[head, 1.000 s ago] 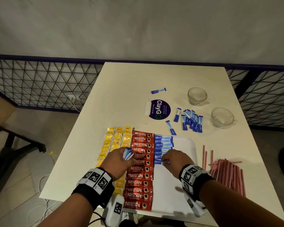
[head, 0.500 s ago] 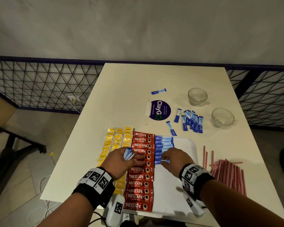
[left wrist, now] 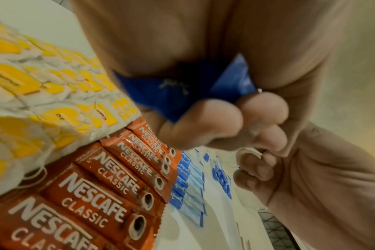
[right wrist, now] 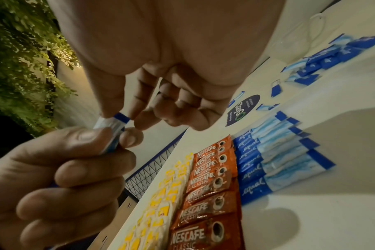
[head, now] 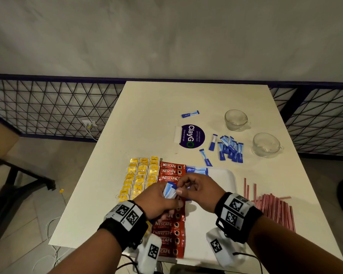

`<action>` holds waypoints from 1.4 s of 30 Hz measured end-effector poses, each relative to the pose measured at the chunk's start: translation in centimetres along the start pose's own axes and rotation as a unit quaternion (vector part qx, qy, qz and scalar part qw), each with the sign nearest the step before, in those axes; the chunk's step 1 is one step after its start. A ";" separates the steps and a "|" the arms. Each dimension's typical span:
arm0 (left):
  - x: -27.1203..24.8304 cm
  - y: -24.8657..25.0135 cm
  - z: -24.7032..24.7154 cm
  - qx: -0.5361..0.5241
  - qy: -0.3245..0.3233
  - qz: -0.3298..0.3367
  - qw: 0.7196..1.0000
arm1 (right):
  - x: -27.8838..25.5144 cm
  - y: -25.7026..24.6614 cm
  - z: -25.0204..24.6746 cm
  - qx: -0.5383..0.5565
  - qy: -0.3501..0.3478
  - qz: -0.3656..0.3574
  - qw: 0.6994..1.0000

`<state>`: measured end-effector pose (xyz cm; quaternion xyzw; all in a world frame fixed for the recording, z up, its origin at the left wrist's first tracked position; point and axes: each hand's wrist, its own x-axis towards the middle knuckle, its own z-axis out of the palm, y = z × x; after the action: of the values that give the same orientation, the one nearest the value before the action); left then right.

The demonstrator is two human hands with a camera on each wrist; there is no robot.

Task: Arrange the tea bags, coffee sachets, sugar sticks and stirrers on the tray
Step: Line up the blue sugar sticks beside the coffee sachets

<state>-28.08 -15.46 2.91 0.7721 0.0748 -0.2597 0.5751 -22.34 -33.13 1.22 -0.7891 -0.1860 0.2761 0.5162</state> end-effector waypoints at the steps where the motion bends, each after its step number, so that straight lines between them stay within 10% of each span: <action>1: -0.1 0.1 0.1 -0.025 -0.008 -0.002 1.000 | -0.1 -0.2 -0.1 0.008 -0.007 -0.002 1.000; 6: -0.4 -0.4 -0.2 -0.132 -0.020 0.005 0.991 | -0.5 -0.9 -0.6 -0.002 -0.004 -0.009 1.000; 14: -0.2 -0.9 -0.1 -0.022 0.132 0.060 0.989 | -1.0 -2.0 -1.3 0.155 0.056 0.048 0.985; 19: 0.2 -1.8 -0.1 -0.149 0.192 0.038 0.969 | -1.3 -1.4 -1.8 0.141 0.078 0.071 0.984; 42: 0.1 -3.9 -0.8 -0.005 0.235 0.005 0.972 | -1.5 8.7 -1.3 -0.149 0.099 0.282 0.943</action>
<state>-29.36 -13.49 -0.31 0.8092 0.2050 -0.0674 0.5465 -22.56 -38.39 -5.99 -0.9007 0.0567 0.3000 0.3091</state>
